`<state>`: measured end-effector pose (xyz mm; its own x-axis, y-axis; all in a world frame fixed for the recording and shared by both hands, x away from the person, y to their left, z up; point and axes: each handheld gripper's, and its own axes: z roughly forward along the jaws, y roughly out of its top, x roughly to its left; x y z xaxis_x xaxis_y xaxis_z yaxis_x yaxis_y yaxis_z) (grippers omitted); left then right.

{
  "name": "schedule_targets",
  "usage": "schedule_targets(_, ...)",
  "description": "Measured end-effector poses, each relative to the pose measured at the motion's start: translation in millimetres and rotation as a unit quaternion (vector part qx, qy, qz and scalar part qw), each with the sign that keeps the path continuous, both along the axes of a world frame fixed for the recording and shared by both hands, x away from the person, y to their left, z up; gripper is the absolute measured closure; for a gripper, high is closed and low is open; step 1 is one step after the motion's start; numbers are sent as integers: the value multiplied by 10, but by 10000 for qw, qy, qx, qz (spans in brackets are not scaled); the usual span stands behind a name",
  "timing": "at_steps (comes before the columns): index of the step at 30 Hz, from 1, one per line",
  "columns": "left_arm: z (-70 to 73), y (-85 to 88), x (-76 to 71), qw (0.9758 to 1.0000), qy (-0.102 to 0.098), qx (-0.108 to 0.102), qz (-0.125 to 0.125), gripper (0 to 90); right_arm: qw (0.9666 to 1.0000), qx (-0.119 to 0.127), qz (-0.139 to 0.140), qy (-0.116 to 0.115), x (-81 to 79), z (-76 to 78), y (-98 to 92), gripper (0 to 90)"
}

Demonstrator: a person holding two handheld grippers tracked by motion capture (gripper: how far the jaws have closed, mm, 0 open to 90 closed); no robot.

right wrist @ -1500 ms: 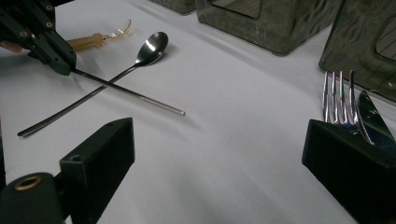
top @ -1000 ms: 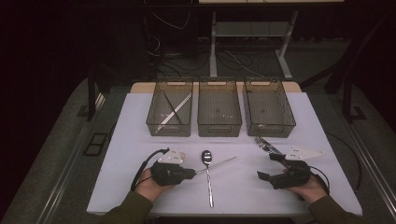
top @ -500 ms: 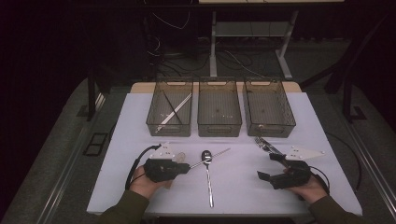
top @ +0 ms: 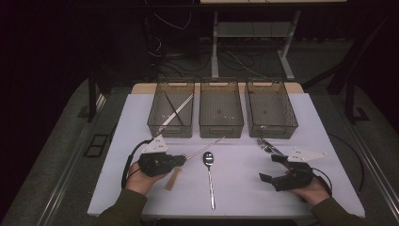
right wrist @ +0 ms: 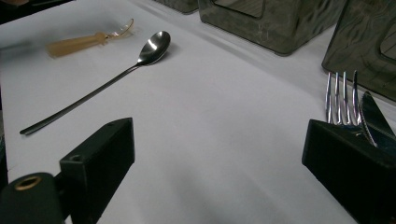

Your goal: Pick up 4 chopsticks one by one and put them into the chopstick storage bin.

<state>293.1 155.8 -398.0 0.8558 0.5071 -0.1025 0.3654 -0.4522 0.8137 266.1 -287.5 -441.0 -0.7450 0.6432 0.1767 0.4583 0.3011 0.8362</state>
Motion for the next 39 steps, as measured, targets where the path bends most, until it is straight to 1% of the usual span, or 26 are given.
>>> schedule_targets(6, 86, 40, 82, 9997, -129, -111, 160, 849, 10000, -27, -1, 20, 6, -7, 8, 95)
schedule_targets(10, 144, 63, 172, 9993, -163, -189, 294, 849, 10000, -51, -8, 31, 12, -15, 13, 95)
schedule_targets(12, 176, 80, 217, 9990, -191, -189, 369, 849, 10000, -72, -14, 38, 10, -18, 15, 95)
schedule_targets(17, 232, 125, 354, 9977, -229, -288, 568, 849, 10000, -84, -28, 46, 14, -24, 17, 95)
schedule_targets(18, 244, 134, 390, 9972, -232, -317, 641, 849, 9999, -83, -30, 48, 14, -25, 18, 95)
schedule_targets(20, 262, 149, 449, 9965, -252, -359, 711, 849, 9999, -87, -38, 50, 15, -26, 20, 95)
schedule_targets(25, 299, 182, 586, 9946, -314, -362, 917, 849, 9999, -88, -38, 42, 12, -24, 17, 95)
schedule_targets(26, 298, 183, 605, 9941, -327, -395, 961, 849, 9999, -88, -38, 44, 12, -24, 18, 95)
schedule_targets(27, 301, 191, 641, 9937, -350, -356, 1004, 849, 9999, -89, -35, 43, 12, -24, 17, 95)
schedule_targets(33, 297, 203, 781, 9913, -407, -323, 1207, 849, 9999, -73, -45, 55, 15, -26, 17, 95)
schedule_targets(35, 296, 211, 817, 9907, -405, -304, 1261, 849, 10000, -31, -45, 74, 17, -23, 15, 95)
schedule_targets(36, 297, 217, 843, 9898, -411, -303, 1329, 849, 10000, -21, -44, 80, 16, -21, 15, 95)
schedule_targets(39, 301, 250, 927, 9881, -419, -314, 1444, 849, 10000, -29, -45, 74, 15, -23, 22, 95)
